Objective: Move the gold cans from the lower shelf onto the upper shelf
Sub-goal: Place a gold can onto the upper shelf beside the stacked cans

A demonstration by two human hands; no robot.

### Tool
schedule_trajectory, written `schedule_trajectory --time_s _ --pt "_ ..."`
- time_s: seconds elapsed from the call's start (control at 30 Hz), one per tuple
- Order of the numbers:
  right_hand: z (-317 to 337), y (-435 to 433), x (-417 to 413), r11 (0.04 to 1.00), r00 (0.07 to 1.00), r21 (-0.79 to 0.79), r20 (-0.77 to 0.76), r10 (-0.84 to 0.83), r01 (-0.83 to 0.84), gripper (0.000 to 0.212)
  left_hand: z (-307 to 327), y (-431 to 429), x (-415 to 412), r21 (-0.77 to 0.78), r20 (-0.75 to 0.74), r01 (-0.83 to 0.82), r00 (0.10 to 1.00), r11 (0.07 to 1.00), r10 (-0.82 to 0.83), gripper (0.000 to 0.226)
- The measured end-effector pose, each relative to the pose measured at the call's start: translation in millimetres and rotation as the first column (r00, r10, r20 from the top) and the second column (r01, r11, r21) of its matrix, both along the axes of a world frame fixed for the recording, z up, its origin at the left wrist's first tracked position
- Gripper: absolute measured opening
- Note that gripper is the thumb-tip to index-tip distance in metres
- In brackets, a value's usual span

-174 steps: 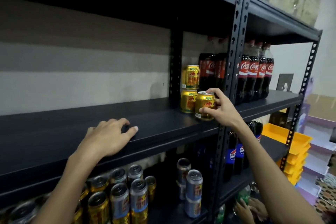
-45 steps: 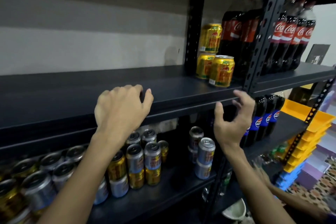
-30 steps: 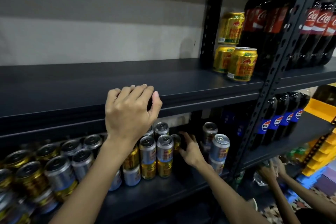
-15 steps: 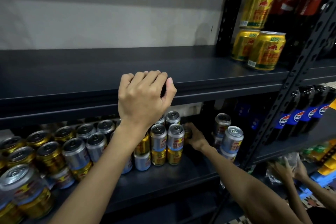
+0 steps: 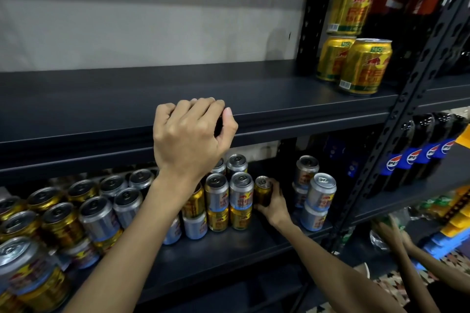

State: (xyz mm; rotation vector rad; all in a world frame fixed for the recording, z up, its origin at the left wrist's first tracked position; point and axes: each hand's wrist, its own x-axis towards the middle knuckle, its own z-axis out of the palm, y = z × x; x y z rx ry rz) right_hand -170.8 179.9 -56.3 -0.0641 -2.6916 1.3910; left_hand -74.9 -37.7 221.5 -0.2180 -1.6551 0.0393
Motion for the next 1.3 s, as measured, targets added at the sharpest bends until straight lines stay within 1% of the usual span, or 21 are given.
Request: schedule_trajectory --time_s 0.13,0.27,0.4,0.5,0.57,0.67,0.77,0.87,0.97,1.07,1.2,1.3 --pt "2 0 -3 0.999 1.000 -0.022 0.004 -0.030 0.030 0.092 0 0 0 -0.002 0.003 -0.003 1.000 1.000 0.003 0.031" --pt "4 3 -1 1.000 1.000 -0.018 0.002 -0.001 0.001 0.088 0 0 0 0.006 -0.001 0.011 1.000 1.000 -0.011 0.031" --pt "-3 7 6 0.999 1.000 0.033 -0.025 0.011 -0.010 0.089 0 0 0 0.005 0.004 0.008 1.000 1.000 -0.008 0.031" --pt "-13 11 16 0.998 0.998 0.050 -0.062 -0.021 0.024 0.085 0 0 0 0.006 0.009 0.008 1.000 1.000 -0.008 0.031" --pt "-14 13 23 0.998 0.996 0.051 -0.075 -0.042 0.046 0.088 0 0 0 0.004 0.008 0.005 1.000 1.000 -0.005 0.031" --pt "-15 13 27 0.998 0.996 -0.011 -0.067 -0.060 0.059 0.099 0 0 1 0.004 0.014 0.005 1.000 1.000 -0.005 0.031" --pt "-13 11 22 0.998 0.999 -0.054 -0.045 -0.018 0.016 0.106 0 0 1 0.003 0.021 0.005 1.000 1.000 -0.006 0.032" --pt "-12 11 18 0.997 0.997 -0.045 -0.050 0.056 -0.059 0.102 0 0 1 0.005 0.024 0.006 1.000 1.000 -0.006 0.032" --pt "-15 11 14 0.999 0.999 -0.044 -0.037 0.019 -0.021 0.098 1 0 1 0.008 0.019 0.000 1.000 1.000 0.000 0.032" --pt "-12 8 19 0.999 1.000 -0.037 0.003 -0.010 0.010 0.103 1 0 2 0.005 0.024 0.002 1.000 1.000 -0.002 0.033" --pt "-8 5 18 0.999 0.999 -0.019 -0.012 0.043 -0.043 0.108 1 0 3 0.003 0.029 0.006 1.000 1.000 -0.006 0.032" --pt "-7 7 15 0.997 0.996 0.014 -0.031 0.082 -0.082 0.101 2 1 3 0.004 0.031 0.002 1.000 1.000 -0.002 0.031"
